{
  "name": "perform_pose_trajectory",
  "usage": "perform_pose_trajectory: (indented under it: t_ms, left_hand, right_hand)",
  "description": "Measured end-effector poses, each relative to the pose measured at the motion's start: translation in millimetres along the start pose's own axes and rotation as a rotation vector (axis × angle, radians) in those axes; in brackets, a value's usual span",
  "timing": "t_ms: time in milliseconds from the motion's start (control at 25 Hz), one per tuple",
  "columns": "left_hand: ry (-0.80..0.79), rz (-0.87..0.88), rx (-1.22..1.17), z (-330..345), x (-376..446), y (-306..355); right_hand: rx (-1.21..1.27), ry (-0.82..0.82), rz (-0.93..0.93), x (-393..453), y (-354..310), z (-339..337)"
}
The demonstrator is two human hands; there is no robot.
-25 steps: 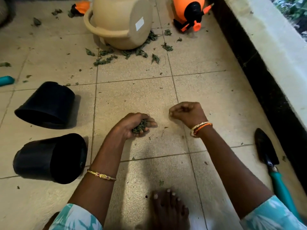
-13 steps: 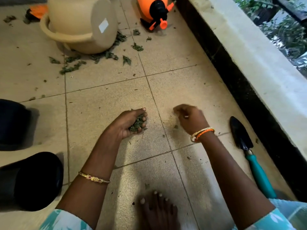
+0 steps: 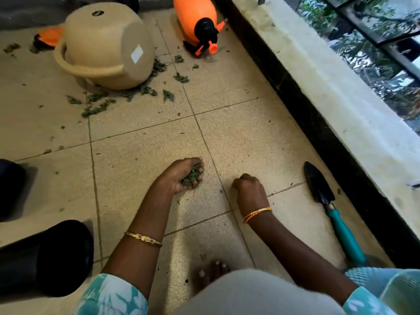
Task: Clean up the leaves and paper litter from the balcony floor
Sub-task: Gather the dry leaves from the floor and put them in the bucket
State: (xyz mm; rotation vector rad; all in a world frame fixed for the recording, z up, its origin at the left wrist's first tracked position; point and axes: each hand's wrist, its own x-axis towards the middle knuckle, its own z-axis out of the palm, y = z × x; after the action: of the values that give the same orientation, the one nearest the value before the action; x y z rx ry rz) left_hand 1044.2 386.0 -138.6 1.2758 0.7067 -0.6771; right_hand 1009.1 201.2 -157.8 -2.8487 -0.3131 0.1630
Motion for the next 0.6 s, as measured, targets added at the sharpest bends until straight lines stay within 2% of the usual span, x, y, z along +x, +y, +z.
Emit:
perform_pose_trajectory:
  t_ms: [160, 280, 360, 480, 560, 600]
  left_hand:
    - [0.015, -0.025, 0.075, -7.0, -12.2, 15.5]
    - [0.058, 0.010, 0.129, -21.0, -24.8, 39.5]
    - [0.069, 0.028, 0.164, -29.6, -34.4, 53.6]
    - [0.045, 0.037, 0.193, -37.4, -45.2, 71.7]
    - [0.011, 0.033, 0.238, -39.8, -51.1, 86.6]
    - [0.000, 0.035, 0.263, -40.8, -55.0, 97.3]
  right_hand:
    - [0.012, -0.081, 0.158, 16.4, -6.8, -11.2]
    - [0.179, -0.104, 0.264, 21.9, -11.6, -21.3]
    - [0.460, -0.121, 0.436, 31.2, -9.6, -37.3]
    - [1.159, -0.211, 0.649, 58.6, -17.0, -69.6]
    - [1.435, -0.211, 0.612, 80.8, -38.2, -89.2]
    - [1.494, -0.207, 0.561, 92.3, -55.1, -99.1]
